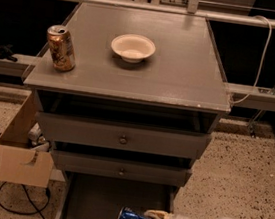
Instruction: Pick pepsi can from bottom drawer and place on counter
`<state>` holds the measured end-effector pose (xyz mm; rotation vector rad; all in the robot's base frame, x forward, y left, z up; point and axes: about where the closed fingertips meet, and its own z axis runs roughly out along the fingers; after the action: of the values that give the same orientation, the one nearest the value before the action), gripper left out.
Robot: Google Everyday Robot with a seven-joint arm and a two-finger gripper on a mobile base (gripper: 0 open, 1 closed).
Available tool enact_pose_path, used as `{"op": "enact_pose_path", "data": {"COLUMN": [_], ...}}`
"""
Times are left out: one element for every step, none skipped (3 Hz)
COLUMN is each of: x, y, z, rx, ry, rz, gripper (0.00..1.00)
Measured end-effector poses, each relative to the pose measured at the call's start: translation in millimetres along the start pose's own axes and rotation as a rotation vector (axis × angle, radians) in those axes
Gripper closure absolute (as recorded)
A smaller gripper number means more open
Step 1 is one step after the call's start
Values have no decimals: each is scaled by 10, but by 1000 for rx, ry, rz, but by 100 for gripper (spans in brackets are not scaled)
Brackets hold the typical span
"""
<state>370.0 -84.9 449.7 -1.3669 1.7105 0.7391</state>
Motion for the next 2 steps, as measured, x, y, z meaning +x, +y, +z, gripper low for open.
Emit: {"op": "enact_pose_path", "data": {"x": [-517, -1243], "y": [164, 39], "z": [-547, -948], "rx": [70, 129], "ry": [-8, -15], "rz": [-92, -215], "gripper": [100, 100]}}
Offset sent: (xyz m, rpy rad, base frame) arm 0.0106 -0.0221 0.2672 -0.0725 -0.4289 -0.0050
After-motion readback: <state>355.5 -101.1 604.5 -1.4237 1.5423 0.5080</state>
